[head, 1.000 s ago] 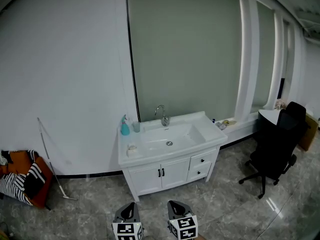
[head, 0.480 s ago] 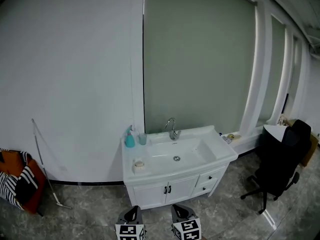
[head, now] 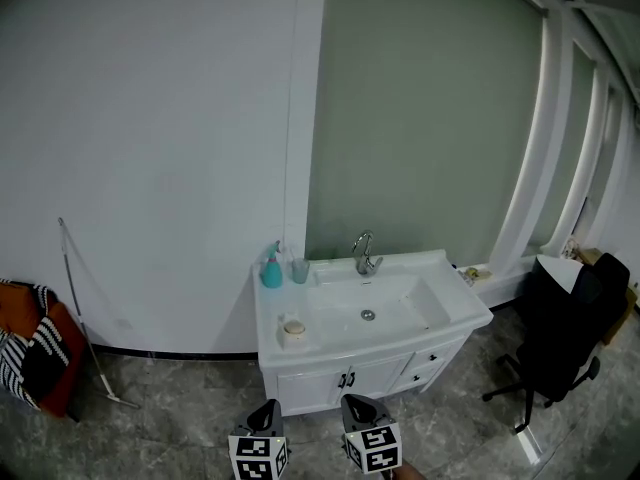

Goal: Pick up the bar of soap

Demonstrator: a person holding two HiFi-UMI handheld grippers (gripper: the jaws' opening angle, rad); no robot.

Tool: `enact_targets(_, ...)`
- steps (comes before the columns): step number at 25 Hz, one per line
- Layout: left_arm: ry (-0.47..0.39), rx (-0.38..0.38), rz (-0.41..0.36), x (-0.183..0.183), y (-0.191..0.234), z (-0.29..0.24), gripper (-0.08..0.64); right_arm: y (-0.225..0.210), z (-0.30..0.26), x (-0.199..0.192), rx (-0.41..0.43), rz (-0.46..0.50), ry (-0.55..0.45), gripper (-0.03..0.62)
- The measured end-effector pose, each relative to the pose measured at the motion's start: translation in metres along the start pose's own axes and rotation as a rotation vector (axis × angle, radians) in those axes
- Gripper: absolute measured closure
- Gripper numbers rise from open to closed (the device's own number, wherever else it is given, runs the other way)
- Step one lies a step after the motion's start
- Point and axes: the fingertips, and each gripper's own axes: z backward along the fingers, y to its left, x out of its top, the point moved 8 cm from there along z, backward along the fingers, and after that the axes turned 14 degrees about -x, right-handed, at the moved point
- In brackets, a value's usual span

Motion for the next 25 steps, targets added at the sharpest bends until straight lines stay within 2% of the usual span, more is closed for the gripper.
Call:
enact_targets(6, 0.03, 0.011, -0.013, 0.005, 0.021, -0.015, 0.552, 0.0, -0.039, 0.003, 0.027, -0.002, -0.004, 0.588)
enact_targets(12, 0.066, 0.059, -0.015, 0.004, 0.045, -0.043, 0.552, -0.011, -0.093, 0.003, 0.063, -0.03, 0.008, 0.588)
enact_targets(19, 0.126, 0.084, -0.058, 0.018, 0.074, -0.11, 0.552, -0.028, -0.178, 0.013, 0.117, -0.065, 0.036, 0.588)
enact_targets(25, 0.192, 0.119, -0.043, 0.026, 0.097, -0.17, 0.552, -0.045, -0.252, 0.02, 0.143, -0.099, 0.114, 0.588)
